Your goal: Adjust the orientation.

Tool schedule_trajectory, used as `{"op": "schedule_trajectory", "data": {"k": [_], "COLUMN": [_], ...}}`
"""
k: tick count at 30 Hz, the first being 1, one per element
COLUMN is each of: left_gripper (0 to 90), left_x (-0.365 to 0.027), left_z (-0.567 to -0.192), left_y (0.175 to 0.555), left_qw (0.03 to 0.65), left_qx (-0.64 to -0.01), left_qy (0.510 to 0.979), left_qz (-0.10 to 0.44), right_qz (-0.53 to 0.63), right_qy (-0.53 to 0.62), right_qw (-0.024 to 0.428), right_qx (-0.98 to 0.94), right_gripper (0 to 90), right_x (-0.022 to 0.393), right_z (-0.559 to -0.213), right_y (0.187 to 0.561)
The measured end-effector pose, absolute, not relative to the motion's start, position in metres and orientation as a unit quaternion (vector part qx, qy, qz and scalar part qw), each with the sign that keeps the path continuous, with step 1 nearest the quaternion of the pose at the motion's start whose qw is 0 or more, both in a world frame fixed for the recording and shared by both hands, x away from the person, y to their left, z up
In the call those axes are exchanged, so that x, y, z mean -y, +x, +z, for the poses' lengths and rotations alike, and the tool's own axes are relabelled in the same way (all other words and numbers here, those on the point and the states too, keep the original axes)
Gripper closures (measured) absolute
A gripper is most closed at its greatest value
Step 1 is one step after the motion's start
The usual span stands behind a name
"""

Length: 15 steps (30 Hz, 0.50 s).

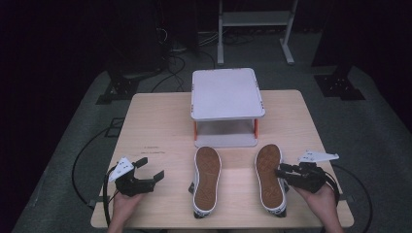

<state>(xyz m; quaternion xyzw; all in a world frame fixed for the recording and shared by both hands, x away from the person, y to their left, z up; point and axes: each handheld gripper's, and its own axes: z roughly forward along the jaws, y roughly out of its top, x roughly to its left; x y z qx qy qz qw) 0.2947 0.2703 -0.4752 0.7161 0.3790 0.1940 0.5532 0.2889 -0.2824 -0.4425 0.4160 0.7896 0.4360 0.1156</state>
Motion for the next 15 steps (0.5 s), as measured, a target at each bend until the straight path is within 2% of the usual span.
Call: {"op": "schedule_trajectory", "data": {"k": [7, 15], "left_gripper": [6.2, 6.2], "left_x": [-0.270, -0.270], "left_z": [-0.476, -0.476], "left_y": [0.294, 0.294], "left_qw": [0.554, 0.555], "left_qx": [-0.381, -0.382], "left_qy": [0.714, 0.713], "left_qz": [0.194, 0.194], "right_qz": [0.440, 0.445], "right_qy": [0.417, 0.420], "right_qw": [0.113, 0.110], "right_qx": [-0.787, -0.783], "right_gripper": [67.3, 68.7], "right_x": [0.289, 0.293], "right_z": [-0.443, -0.444], "right_y": [0.287, 0.287]}}
